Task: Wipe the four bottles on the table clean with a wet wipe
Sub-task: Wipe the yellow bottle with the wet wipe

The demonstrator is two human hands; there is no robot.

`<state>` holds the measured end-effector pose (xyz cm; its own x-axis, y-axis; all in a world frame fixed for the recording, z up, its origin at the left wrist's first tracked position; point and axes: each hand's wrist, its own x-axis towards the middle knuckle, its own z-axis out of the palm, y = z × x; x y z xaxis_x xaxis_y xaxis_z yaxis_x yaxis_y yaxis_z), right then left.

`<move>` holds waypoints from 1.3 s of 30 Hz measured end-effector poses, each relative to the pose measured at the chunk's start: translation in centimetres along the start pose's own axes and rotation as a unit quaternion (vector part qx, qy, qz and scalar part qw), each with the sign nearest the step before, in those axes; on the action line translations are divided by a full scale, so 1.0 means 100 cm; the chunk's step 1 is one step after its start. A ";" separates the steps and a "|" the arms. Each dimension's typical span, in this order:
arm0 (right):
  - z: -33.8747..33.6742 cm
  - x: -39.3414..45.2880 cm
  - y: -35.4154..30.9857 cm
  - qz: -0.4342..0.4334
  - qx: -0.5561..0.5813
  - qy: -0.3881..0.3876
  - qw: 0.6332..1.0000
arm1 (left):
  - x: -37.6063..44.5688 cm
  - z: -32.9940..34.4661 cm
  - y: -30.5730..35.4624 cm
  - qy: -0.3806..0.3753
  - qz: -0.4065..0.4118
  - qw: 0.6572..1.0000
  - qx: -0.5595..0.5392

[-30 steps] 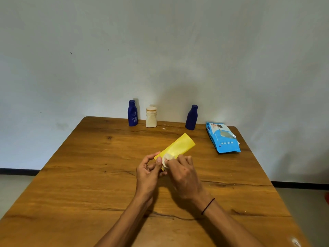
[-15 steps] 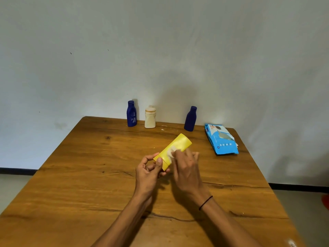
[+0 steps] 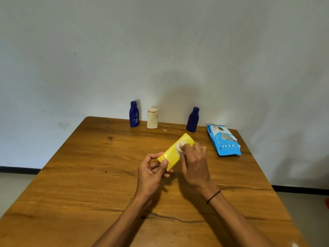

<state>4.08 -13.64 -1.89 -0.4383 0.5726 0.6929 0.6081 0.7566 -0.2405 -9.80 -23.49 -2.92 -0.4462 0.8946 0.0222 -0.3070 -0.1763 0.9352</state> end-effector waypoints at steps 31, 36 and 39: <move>-0.006 0.001 -0.034 -0.013 0.019 -0.103 0.994 | -0.008 -0.010 -0.002 0.005 0.167 0.925 0.341; -0.010 0.003 0.007 0.101 -0.019 -0.087 0.991 | -0.007 -0.022 -0.003 -0.019 0.216 0.888 0.406; -0.011 -0.001 0.001 0.162 -0.001 -0.084 0.983 | -0.007 -0.021 -0.005 -0.030 0.273 0.847 0.455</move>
<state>4.86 -13.94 -1.23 -0.3242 0.8277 0.4581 0.7353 0.5251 -0.4284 -11.13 -24.89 -4.13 -0.2605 0.8064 0.5309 0.7191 -0.2048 0.6640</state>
